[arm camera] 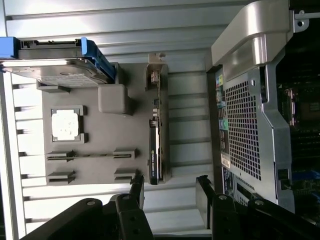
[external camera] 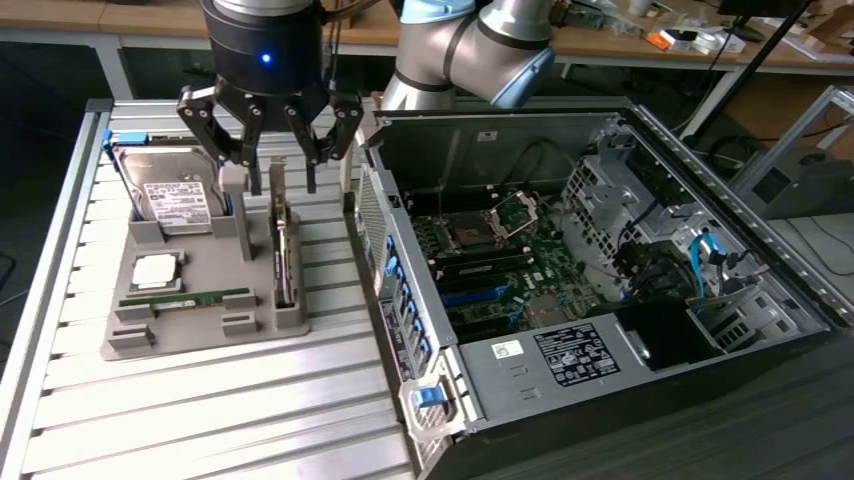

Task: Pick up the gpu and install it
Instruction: 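Pick up the gpu and move the gpu toward the slot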

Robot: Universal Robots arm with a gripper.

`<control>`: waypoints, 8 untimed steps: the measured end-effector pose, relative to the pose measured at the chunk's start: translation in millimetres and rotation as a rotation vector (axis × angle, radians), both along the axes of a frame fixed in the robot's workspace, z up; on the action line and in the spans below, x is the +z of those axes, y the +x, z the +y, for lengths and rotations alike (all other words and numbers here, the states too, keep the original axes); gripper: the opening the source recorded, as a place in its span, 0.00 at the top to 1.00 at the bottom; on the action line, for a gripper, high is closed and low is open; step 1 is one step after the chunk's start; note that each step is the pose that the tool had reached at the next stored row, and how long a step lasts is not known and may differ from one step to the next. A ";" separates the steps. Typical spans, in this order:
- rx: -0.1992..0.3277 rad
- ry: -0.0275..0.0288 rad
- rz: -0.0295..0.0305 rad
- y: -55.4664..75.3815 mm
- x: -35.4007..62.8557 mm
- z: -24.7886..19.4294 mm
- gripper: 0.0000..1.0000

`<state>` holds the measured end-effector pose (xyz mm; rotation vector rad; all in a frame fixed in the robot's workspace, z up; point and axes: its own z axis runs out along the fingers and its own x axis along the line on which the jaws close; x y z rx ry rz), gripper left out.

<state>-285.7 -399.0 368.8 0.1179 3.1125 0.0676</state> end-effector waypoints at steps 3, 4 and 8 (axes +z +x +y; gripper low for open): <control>0.000 0.0000 0.0001 0.0 -1.4 0.0 0.46; 0.000 -0.0001 0.0001 0.0 -1.8 0.0 0.46; 0.000 0.0000 0.0000 0.0 -3.5 0.0 0.46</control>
